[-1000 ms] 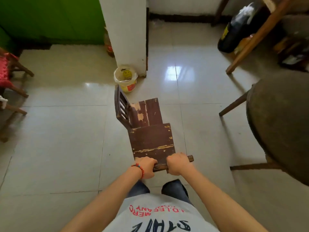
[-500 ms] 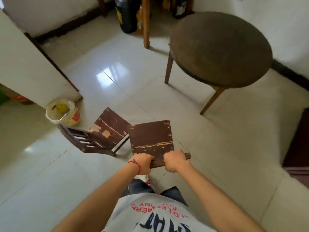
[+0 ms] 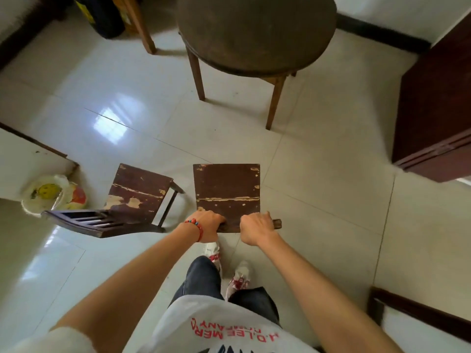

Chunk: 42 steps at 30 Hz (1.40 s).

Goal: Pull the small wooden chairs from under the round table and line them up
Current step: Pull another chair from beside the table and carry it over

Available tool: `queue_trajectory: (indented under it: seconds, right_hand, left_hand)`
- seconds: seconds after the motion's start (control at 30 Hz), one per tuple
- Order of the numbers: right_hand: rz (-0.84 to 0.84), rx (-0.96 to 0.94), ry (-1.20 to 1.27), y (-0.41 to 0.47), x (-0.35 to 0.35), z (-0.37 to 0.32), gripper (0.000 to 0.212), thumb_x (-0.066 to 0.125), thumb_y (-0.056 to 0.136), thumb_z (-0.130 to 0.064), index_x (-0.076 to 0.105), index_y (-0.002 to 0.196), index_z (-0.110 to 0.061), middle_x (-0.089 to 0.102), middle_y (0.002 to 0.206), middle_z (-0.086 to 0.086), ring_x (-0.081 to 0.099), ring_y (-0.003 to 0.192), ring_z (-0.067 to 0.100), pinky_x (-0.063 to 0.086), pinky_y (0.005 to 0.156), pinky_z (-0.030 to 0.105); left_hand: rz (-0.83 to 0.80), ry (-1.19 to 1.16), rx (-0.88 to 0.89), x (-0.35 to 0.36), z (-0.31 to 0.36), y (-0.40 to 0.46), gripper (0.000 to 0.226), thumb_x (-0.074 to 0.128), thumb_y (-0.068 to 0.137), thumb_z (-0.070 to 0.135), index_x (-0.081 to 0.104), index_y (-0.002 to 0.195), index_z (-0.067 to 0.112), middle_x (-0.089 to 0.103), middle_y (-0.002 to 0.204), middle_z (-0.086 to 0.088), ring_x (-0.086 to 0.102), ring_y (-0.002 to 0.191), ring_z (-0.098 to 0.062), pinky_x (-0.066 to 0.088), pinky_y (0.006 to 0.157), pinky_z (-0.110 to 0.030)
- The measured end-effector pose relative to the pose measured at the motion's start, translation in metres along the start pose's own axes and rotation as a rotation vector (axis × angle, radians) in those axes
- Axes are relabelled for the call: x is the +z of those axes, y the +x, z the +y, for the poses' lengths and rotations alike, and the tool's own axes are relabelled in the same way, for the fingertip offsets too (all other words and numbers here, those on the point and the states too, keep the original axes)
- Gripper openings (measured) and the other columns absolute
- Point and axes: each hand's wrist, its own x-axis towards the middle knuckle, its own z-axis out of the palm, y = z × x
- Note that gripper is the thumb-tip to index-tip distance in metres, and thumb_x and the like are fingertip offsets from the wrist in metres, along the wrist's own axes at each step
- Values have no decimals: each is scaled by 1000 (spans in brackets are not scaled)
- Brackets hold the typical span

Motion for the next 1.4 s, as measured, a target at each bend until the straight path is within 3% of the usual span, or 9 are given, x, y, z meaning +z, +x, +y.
queue_trajectory:
  seconds: [0.13,0.3,0.47,0.73,0.87,1.03,1.4]
  right_hand:
    - [2,26,65,-3,8,-8,20,48,79,-12,64,92,-14,68,97,10,61,96,30,36,92,44]
    - [-18,56,130,5,12,-32,20,50,80,-14,63,94,-13,68,98,10,61,97,31,35,93,43]
    - [-26,112,154,22,23,-74,20,49,82,-15,63,96,-13,67,100,11,60,100,31,34,94,44]
    - [-49,250,233,48,64,-138,18,51,82,-17,62,94,-12,67,102,12,55,105,30,31,97,46]
    - [-78,276,240,59,86,-153,16,52,82,-20,61,94,-14,68,99,10,59,98,30,35,89,42]
    - [-107,297,235,66,109,-163,21,52,82,-19,60,100,-13,67,104,11,57,104,32,34,92,43]
    - [-130,277,290,78,147,-191,21,53,81,-21,55,99,-12,66,99,12,58,98,32,33,93,45]
  left_hand:
    - [-61,-7,12,2,-5,-5,23,54,82,25,57,104,24,56,82,2,53,76,-17,38,62,-25]
    - [-116,1,33,5,-31,-8,24,56,81,29,57,105,27,62,90,0,56,78,-17,40,62,-24]
    - [-143,35,70,12,-73,-16,26,52,82,19,56,108,25,60,86,-2,53,72,-16,36,60,-23]
    - [-220,134,208,37,-133,-23,37,48,80,16,53,116,23,65,101,-7,60,89,-25,52,78,-34]
    - [-237,135,249,60,-150,-18,34,49,81,18,53,115,23,65,101,-6,61,88,-24,50,76,-30]
    - [-286,115,248,86,-161,-14,35,53,81,19,53,115,24,65,102,-6,61,88,-23,44,70,-27]
    - [-336,146,250,126,-190,-14,36,53,82,23,49,118,28,64,104,-5,59,92,-23,48,80,-31]
